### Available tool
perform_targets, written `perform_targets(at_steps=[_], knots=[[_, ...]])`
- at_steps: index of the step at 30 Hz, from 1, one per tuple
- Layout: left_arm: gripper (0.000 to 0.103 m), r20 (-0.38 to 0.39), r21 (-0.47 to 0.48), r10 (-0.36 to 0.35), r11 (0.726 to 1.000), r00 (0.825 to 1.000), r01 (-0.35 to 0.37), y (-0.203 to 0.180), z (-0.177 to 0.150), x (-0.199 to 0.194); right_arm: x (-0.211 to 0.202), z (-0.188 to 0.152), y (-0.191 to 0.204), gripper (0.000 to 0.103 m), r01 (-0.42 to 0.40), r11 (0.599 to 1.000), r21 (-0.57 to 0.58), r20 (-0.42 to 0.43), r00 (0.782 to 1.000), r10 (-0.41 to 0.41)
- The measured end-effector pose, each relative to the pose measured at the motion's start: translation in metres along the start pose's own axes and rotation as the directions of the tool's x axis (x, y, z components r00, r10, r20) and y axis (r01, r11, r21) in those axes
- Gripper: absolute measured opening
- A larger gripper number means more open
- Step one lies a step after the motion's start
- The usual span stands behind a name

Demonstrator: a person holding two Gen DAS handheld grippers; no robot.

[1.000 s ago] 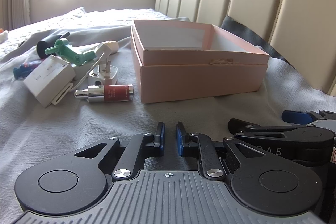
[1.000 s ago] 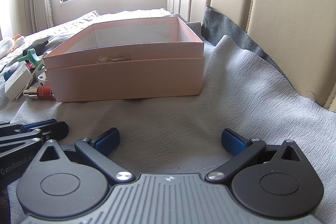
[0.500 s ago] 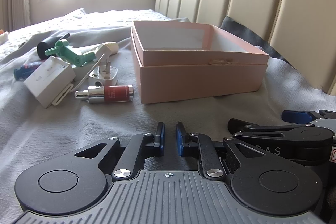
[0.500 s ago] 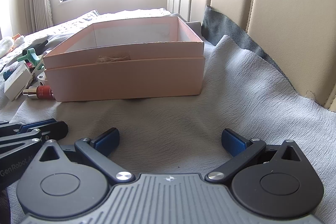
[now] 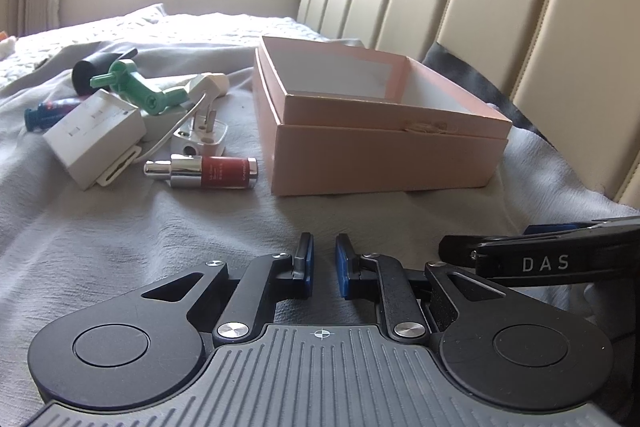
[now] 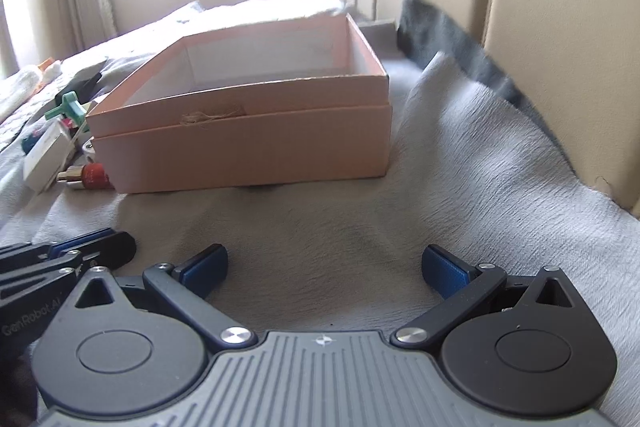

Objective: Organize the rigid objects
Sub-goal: 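Grasp the black cone with left tool while right tool grasps a white item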

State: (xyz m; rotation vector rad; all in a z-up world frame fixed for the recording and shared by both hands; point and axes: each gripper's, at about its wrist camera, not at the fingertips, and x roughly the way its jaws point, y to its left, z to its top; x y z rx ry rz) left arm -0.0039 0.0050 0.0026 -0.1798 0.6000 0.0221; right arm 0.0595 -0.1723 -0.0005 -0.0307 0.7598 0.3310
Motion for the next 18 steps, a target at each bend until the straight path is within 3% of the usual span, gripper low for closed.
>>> perform_targets(at_steps=[4,7,9,11,13,16,18], knots=[[0.017,0.009,-0.013,-0.053,0.999,0.999,0.053,0.021,0.015,-0.016,0.002,0.005,-0.004,0.103,-0.041,0.999,-0.031,-0.059,0.998,0.039],[0.017,0.116,-0.028,0.058,0.998,0.992,-0.055,0.06,0.038,-0.039,0.0,0.003,-0.009,0.103,-0.077,0.996,-0.053,-0.06,0.995,0.074],[0.018,0.141,-0.115,0.145,0.985,0.979,-0.129,0.098,0.057,-0.044,-0.003,-0.001,-0.009,0.103,-0.079,0.995,-0.067,-0.047,0.996,0.076],[0.018,0.119,-0.205,0.198,0.964,0.973,-0.171,0.137,0.082,-0.039,-0.004,-0.002,-0.008,0.103,-0.078,0.994,-0.076,-0.047,0.996,0.074],[0.018,0.093,-0.242,0.184,0.957,0.979,-0.157,0.168,0.11,-0.023,-0.004,-0.001,-0.008,0.103,-0.083,0.992,-0.093,-0.055,0.995,0.078],[0.018,0.006,-0.226,0.112,0.968,0.994,-0.108,0.199,0.151,0.018,-0.005,-0.001,-0.008,0.103,-0.089,0.989,-0.121,-0.045,0.995,0.084],[0.018,-0.059,-0.192,0.114,0.974,0.992,-0.123,0.209,0.169,0.045,-0.007,-0.003,-0.009,0.103,-0.092,0.988,-0.125,-0.024,0.996,0.089]])
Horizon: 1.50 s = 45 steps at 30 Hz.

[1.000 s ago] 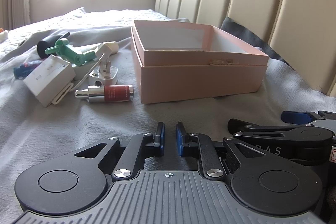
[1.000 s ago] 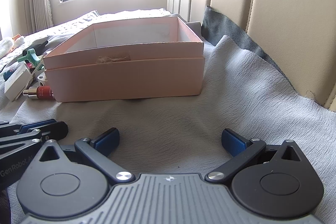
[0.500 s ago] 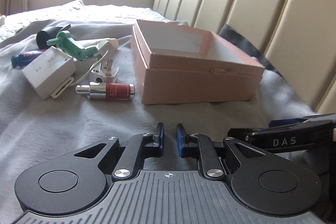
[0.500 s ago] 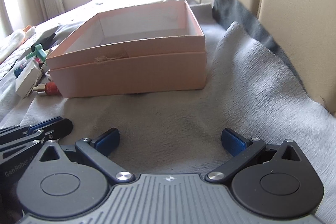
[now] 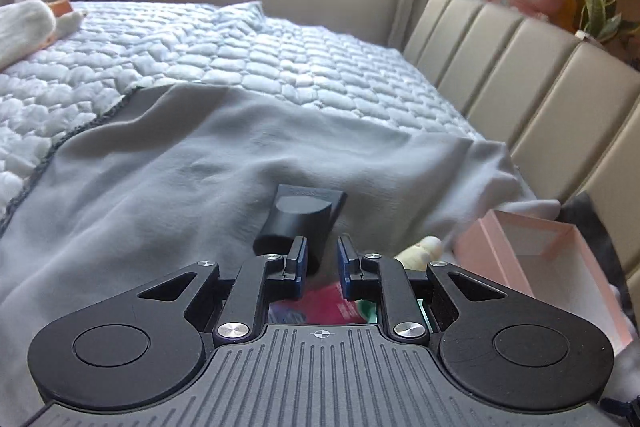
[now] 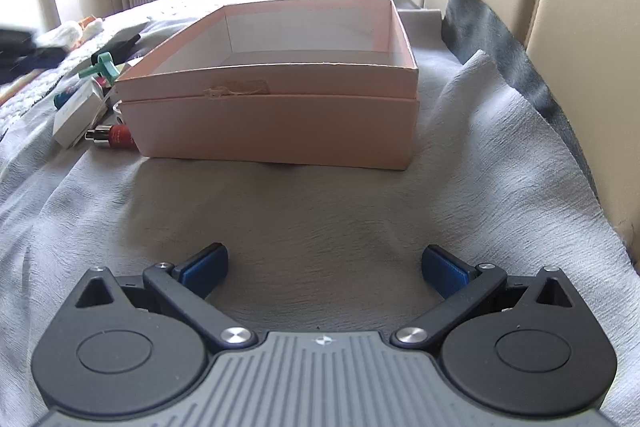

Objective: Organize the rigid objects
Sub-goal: 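Grasp the black cone with left tool while right tool grasps a white item, then lower the cone into the pink box with left tool while right tool drops its item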

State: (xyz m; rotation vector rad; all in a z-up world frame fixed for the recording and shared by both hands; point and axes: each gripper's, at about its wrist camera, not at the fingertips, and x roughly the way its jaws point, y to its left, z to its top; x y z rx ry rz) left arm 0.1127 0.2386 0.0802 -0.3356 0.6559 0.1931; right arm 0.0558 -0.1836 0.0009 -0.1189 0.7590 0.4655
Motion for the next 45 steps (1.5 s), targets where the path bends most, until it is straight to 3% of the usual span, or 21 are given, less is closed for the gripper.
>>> perform_targets(at_steps=[2,4,6,9,17,20,22,26,28,32,34,37,41,43,45], knots=[[0.019,-0.007,0.097,0.051,0.994,0.999,-0.05,-0.003,0.01,0.018,-0.001,-0.002,-0.001,0.103,-0.004,1.0,0.004,0.015,1.0,0.004],[0.029,-0.013,0.198,0.083,0.977,0.996,-0.079,-0.009,0.012,0.03,-0.003,-0.003,-0.001,0.103,-0.003,1.0,0.005,0.022,1.0,0.003],[0.048,-0.039,0.234,0.094,0.969,0.995,-0.082,-0.013,0.013,0.043,-0.003,-0.003,-0.001,0.103,-0.001,1.0,0.003,0.025,1.0,0.001],[0.056,-0.06,0.244,0.112,0.965,0.992,-0.095,-0.015,0.011,0.06,-0.003,-0.003,-0.002,0.103,-0.005,1.0,0.009,0.031,0.999,0.005],[0.056,0.014,0.238,0.125,0.963,0.992,-0.125,-0.014,-0.001,0.07,-0.003,-0.003,-0.001,0.103,-0.009,1.0,0.004,0.037,0.999,0.009],[0.052,0.046,0.18,0.078,0.98,0.996,-0.085,-0.005,-0.008,0.043,-0.003,-0.003,0.002,0.103,0.005,1.0,-0.005,0.039,0.999,-0.005],[0.05,0.087,0.139,0.041,0.989,0.995,-0.053,0.0,-0.016,0.009,-0.007,-0.001,0.008,0.095,0.042,0.999,-0.02,0.052,0.998,-0.041],[0.05,0.14,0.124,-0.029,0.992,0.99,0.012,0.007,-0.048,-0.066,-0.026,0.008,0.044,0.092,0.136,0.98,-0.145,0.186,0.977,-0.108],[0.05,0.123,0.137,-0.074,0.989,0.99,0.057,0.008,-0.069,-0.097,-0.036,0.018,0.07,0.092,0.107,0.973,-0.204,0.24,0.969,-0.056],[0.05,0.09,0.129,-0.129,0.985,0.988,0.117,0.016,-0.108,-0.14,-0.035,0.043,0.126,0.089,-0.041,0.959,-0.282,0.226,0.968,0.108],[0.05,0.08,0.106,-0.134,0.986,0.988,0.125,0.024,-0.126,-0.154,-0.022,0.05,0.158,0.08,-0.062,0.939,-0.338,0.216,0.966,0.141],[0.05,0.067,0.067,-0.13,0.99,0.989,0.125,0.037,-0.144,-0.163,0.003,0.061,0.197,0.061,-0.003,0.919,-0.393,0.226,0.969,0.1],[0.05,0.069,-0.001,-0.149,0.989,0.986,0.15,0.053,-0.16,-0.171,0.038,0.1,0.218,0.056,0.103,0.916,-0.387,0.227,0.974,-0.013],[0.05,0.081,-0.022,-0.154,0.988,0.985,0.156,0.059,-0.163,-0.174,0.06,0.122,0.222,0.052,0.157,0.905,-0.396,0.185,0.979,-0.089],[0.05,0.091,-0.035,-0.155,0.987,0.984,0.158,0.062,-0.166,-0.177,0.083,0.138,0.219,0.049,0.137,0.904,-0.406,0.098,0.99,-0.106]])
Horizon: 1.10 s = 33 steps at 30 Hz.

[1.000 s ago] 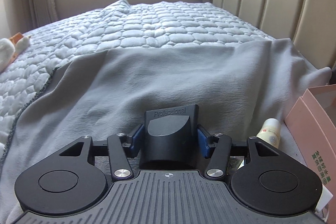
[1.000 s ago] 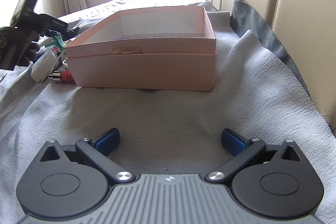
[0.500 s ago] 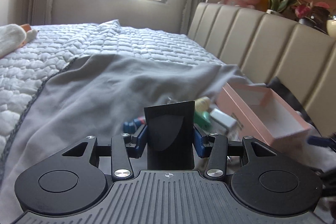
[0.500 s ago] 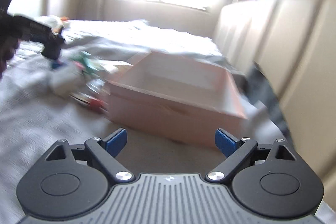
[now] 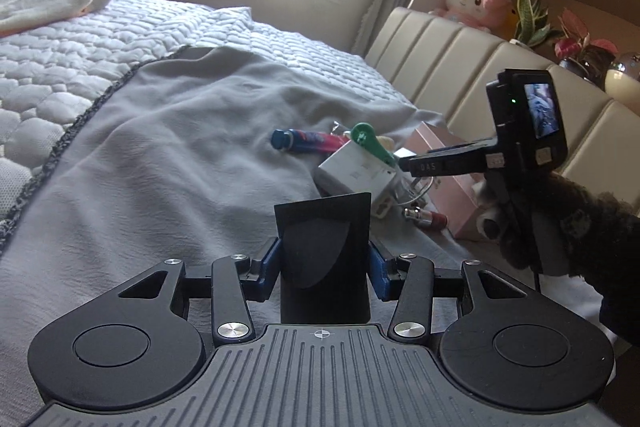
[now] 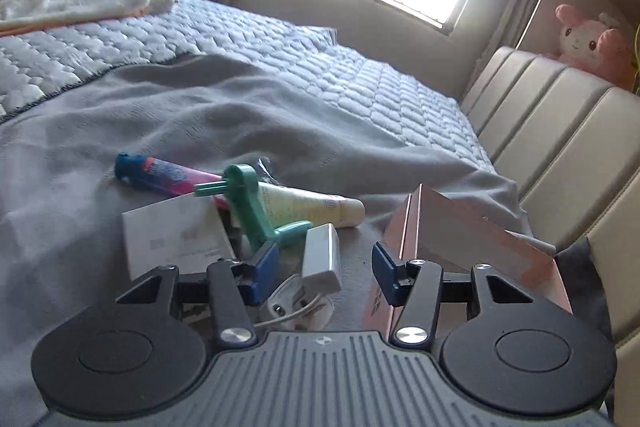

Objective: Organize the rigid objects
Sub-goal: 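Lower the cone into the pink box with left tool while right tool drops its item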

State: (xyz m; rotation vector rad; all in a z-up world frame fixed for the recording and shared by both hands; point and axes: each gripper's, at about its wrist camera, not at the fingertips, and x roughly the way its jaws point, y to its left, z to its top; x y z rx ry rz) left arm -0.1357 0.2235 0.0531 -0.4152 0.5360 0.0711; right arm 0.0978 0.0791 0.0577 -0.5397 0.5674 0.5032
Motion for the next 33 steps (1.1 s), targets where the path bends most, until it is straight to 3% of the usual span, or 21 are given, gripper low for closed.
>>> perform_targets(at_steps=[1,3,8,13,16,20,22,26,30,33], knots=[[0.05,0.003,-0.004,-0.003,1.0,1.0,0.003,0.002,-0.002,-0.003,0.009,0.002,-0.003,0.034,-0.009,1.0,0.011,-0.036,0.999,0.009],[0.05,0.003,-0.008,-0.003,1.0,1.0,0.003,0.002,-0.004,-0.005,0.016,0.006,-0.007,0.022,-0.033,0.999,0.04,-0.09,0.995,0.036],[0.05,-0.042,0.0,-0.025,1.0,0.999,0.025,-0.008,-0.01,-0.006,-0.054,-0.001,-0.026,0.022,-0.092,0.99,0.109,0.038,0.995,0.088],[0.05,-0.148,0.071,-0.109,0.99,0.983,0.12,-0.053,-0.02,0.004,-0.147,-0.037,-0.058,0.022,-0.176,0.975,0.132,0.147,0.977,0.157],[0.05,-0.219,0.136,-0.154,0.973,0.964,0.186,-0.09,-0.025,0.014,-0.18,-0.077,-0.075,0.022,-0.157,0.975,0.155,0.158,0.978,0.133],[0.05,-0.27,0.21,-0.19,0.945,0.944,0.25,-0.139,-0.024,0.027,-0.207,-0.131,-0.096,0.022,-0.073,0.98,0.183,0.167,0.985,0.043],[0.05,-0.258,0.241,-0.207,0.932,0.944,0.27,-0.166,-0.013,0.034,-0.217,-0.157,-0.109,0.022,-0.048,0.976,0.214,0.168,0.986,0.011],[0.05,-0.166,0.337,-0.208,0.907,0.964,0.254,-0.217,0.034,0.061,-0.234,-0.193,-0.125,0.022,-0.007,0.975,0.22,0.182,0.983,-0.034],[0.051,-0.104,0.28,-0.231,0.926,0.967,0.252,-0.252,0.094,0.121,-0.245,-0.21,-0.138,0.022,0.009,0.973,0.23,0.217,0.974,-0.06],[0.047,-0.128,0.265,-0.135,0.95,0.983,0.165,-0.26,0.11,0.175,-0.245,-0.214,-0.145,0.022,0.014,0.964,0.265,0.226,0.971,-0.076]])
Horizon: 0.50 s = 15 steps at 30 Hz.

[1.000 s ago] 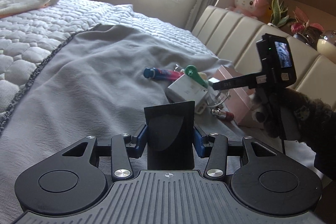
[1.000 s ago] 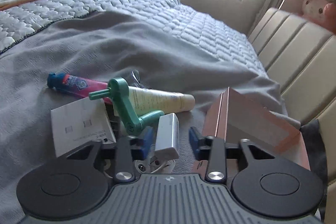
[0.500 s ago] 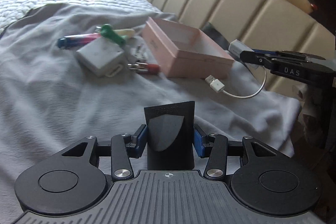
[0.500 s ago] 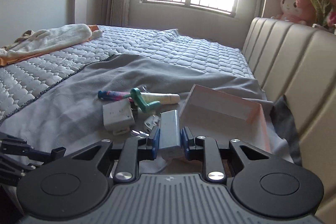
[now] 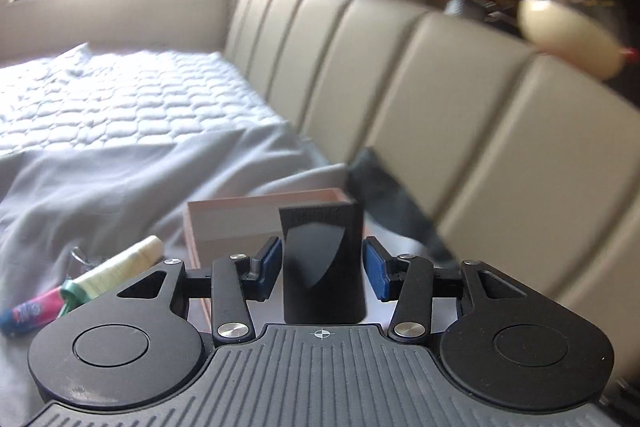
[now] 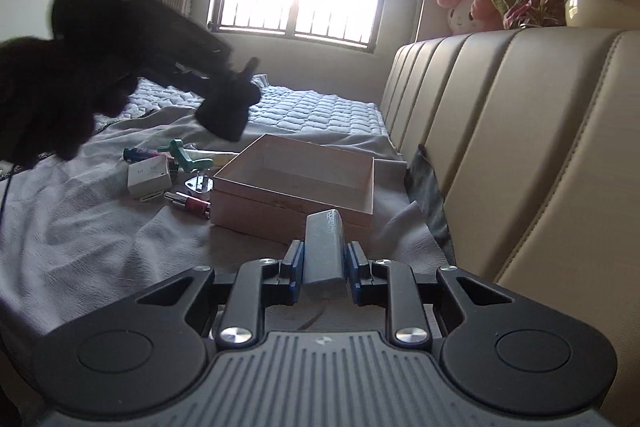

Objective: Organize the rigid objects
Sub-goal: 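Lower the cone into the pink box with left tool while right tool drops its item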

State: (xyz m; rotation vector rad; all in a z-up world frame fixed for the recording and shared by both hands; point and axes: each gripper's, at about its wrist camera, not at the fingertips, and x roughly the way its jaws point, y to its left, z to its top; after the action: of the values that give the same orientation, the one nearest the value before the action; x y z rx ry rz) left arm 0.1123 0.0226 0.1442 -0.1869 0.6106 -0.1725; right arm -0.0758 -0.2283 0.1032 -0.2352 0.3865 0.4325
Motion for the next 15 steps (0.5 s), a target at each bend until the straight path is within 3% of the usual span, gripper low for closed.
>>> perform_targets(at_steps=[3,8,15], knots=[[0.047,0.005,-0.033,0.014,0.999,1.0,-0.014,0.015,-0.009,0.013,0.006,-0.003,-0.009,0.022,0.012,0.999,0.051,-0.016,1.0,-0.011],[0.047,0.052,-0.118,0.0,0.993,0.999,0.006,0.057,-0.061,-0.038,0.037,0.002,-0.019,0.022,0.011,0.996,0.09,-0.058,0.998,-0.006],[0.047,-0.006,-0.182,0.022,0.983,1.0,-0.023,0.098,-0.131,-0.085,0.116,0.092,-0.021,0.022,-0.073,0.978,0.197,0.013,0.997,0.072]])
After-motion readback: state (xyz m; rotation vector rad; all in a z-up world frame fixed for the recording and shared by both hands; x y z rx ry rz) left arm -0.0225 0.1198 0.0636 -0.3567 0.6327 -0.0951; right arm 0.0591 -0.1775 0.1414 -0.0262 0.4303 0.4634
